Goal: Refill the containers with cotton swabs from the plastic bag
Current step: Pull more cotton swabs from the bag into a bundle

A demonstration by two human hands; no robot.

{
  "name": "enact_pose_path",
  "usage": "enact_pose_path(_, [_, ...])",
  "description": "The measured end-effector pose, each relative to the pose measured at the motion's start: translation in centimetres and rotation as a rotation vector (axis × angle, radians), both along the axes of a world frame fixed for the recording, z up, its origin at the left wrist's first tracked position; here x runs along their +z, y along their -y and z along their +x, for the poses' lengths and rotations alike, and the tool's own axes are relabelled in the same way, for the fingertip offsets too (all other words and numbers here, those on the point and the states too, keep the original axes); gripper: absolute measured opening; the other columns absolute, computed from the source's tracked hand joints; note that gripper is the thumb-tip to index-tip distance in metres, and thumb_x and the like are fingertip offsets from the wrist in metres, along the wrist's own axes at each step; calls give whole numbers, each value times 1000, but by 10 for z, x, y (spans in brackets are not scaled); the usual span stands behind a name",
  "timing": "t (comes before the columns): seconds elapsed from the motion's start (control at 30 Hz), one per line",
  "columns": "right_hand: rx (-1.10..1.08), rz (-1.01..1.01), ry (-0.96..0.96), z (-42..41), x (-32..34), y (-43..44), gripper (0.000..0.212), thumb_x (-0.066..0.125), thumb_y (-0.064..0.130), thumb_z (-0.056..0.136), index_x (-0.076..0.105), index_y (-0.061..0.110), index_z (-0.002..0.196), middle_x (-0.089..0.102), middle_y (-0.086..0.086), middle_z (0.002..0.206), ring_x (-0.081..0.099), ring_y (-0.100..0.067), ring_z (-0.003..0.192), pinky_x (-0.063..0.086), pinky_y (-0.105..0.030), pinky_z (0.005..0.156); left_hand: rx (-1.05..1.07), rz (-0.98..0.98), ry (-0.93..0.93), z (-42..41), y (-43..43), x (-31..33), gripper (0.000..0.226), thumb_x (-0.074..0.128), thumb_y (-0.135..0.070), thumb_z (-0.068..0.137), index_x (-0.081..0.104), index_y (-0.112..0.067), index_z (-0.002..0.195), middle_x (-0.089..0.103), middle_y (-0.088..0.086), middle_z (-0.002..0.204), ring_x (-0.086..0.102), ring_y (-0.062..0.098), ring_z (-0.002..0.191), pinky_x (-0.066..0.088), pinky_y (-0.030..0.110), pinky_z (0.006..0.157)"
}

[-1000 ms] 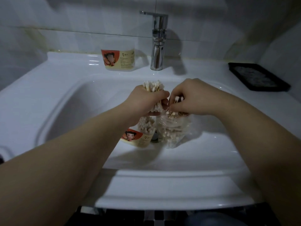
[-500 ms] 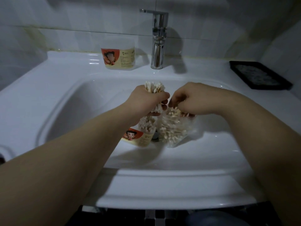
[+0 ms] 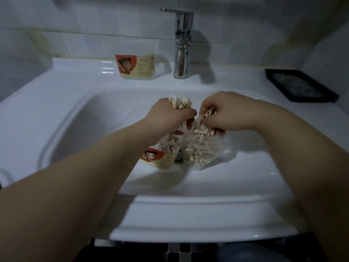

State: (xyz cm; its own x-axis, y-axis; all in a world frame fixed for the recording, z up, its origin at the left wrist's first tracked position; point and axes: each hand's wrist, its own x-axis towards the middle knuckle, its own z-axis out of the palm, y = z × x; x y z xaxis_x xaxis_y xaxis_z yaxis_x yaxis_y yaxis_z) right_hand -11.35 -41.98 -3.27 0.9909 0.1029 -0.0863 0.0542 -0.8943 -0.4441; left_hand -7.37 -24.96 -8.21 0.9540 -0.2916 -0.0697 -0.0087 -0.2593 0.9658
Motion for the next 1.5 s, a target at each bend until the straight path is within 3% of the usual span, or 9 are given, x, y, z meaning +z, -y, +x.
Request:
enact_pose_path(0.27, [-35,188,33,-1,5,1,12,60,14,91,71,19,90,76,-6,70,76,-18,63,62,-34,73,2,-83,-39,4,-1,0,17,75,-13,85,74,-4,100,77,10,84,73,18,76,63,32,68])
enact_pose_path(0.43, [-49,243,44,1,5,2,11,62,12,91,72,16,91,76,-10,71,77,-21,65,65,-41,74,-93,-127,14,7,-3,-1,31,75,-7,79,68,9,104,69,15,86,68,24,79,60,42,77])
enact_pose_path(0.6, [-58,283,14,1,5,1,12,60,7,92,71,13,95,76,-12,71,77,-24,67,65,-39,72,-94,32,169,2,-1,-2,19,78,-2,79,74,0,97,74,10,85,71,14,73,57,26,63])
enact_pose_path(0.83, [-100,249,19,3,7,11,8,66,8,88,72,11,93,75,-14,70,76,-28,66,65,-44,75,4,92,198,5,-1,-5,16,81,-16,81,73,-9,93,76,7,88,74,23,85,61,41,78])
enact_pose_path(1.0, [-72,191,-56,1,5,11,9,66,8,88,72,12,93,75,-12,70,76,-26,65,65,-42,77,107,-90,179,9,-2,0,20,79,-13,85,71,-1,99,77,5,78,76,23,81,63,48,83])
enact_pose_path(1.2, [-28,164,-85,-2,1,-1,16,59,14,92,75,14,91,76,-10,73,76,-21,66,63,-34,74,93,-138,197,4,1,-1,16,80,-10,84,72,-3,96,77,10,83,76,27,84,62,50,83])
enact_pose_path(1.3, [3,132,-87,-4,1,-5,21,68,29,95,75,12,85,76,-7,70,76,-17,65,60,-30,70,87,-201,173,4,1,1,21,79,-7,84,70,3,100,77,10,82,76,21,80,63,41,78])
enact_pose_path(1.37, [25,80,-74,-4,0,-5,23,69,31,95,75,12,84,75,-5,67,75,-13,62,59,-35,73,72,-236,140,2,1,4,19,78,-5,86,70,5,99,76,10,80,76,20,78,64,38,76])
enact_pose_path(1.5, [2,76,-32,-1,0,-1,23,67,27,96,75,10,84,75,-7,68,75,-13,61,59,-36,73,128,-256,80,0,0,7,5,73,-7,88,70,-9,85,76,10,78,74,18,76,62,37,75])
